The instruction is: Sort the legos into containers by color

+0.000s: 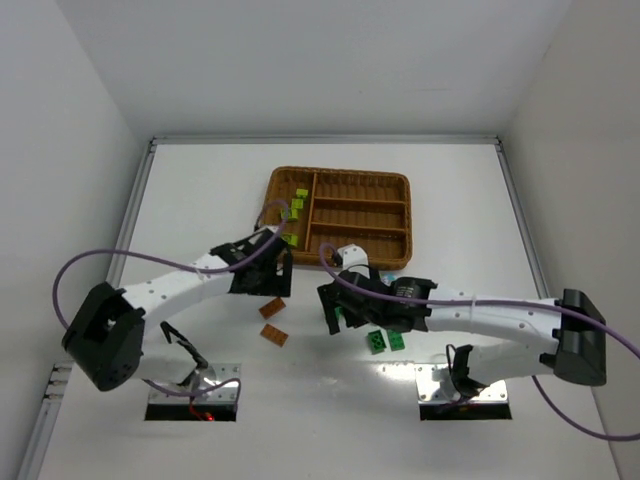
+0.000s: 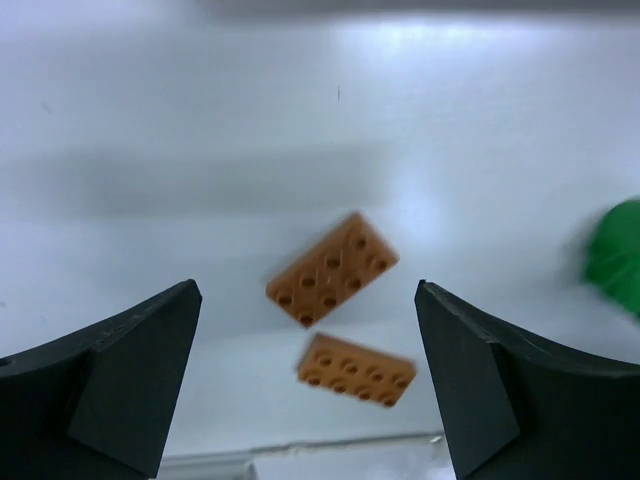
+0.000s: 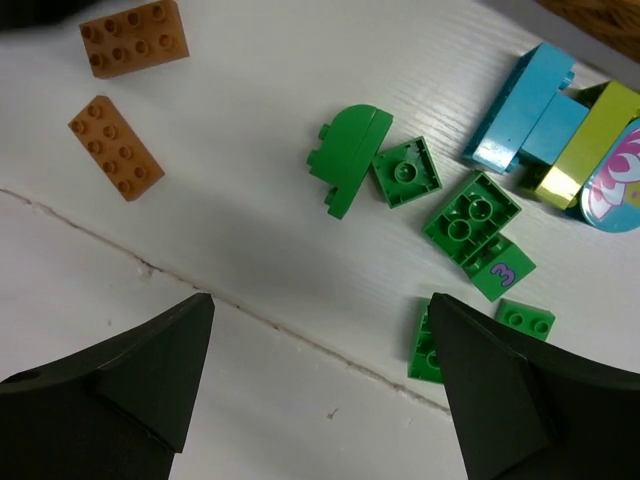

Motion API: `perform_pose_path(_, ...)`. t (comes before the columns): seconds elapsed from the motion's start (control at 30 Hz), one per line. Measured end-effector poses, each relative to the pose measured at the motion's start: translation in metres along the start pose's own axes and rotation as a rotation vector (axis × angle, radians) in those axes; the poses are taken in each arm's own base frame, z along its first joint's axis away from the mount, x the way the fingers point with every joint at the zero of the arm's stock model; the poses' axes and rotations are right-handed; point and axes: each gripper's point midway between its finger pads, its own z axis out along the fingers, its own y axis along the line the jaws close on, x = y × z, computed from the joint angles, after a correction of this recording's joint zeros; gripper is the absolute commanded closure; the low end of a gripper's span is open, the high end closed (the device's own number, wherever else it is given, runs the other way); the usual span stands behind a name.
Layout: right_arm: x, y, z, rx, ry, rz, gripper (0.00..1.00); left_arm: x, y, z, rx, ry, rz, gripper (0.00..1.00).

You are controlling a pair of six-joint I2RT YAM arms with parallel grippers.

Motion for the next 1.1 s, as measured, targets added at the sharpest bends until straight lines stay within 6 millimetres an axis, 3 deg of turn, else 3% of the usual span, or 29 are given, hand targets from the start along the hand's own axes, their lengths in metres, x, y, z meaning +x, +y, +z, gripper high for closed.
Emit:
perform_pose_path(0.07, -0.004, -0.002, -0.001, 0.010, -0.017, 0.004, 0.09, 0.025, -0.001, 0.008, -0.021, 0.076, 0.065, 0.04)
perform_pose_path(0.13, -0.008, -0.006, -0.004, 0.024, -0.037, 0.008, 0.08, 0.036, -0.007, 0.014, -0.038, 0.106, 0.114, 0.04)
perform_pose_path(0.47, -0.031, -0.029, -0.035, 0.082, -0.157, 0.063, 0.06, 0.054, -0.015, 0.043, -0.123, 0.123, 0.144, 0.11)
perform_pose_path(0.93, -0.028, -0.040, -0.037, 0.131, -0.155, 0.071, 0.06, 0.065, -0.021, 0.041, -0.054, 0.124, 0.087, 0.29)
perform_pose_path(1.1, -0.027, -0.041, -0.036, 0.139, -0.151, 0.068, 0.06, 0.066, -0.026, 0.040, -0.025, 0.136, 0.082, 0.43)
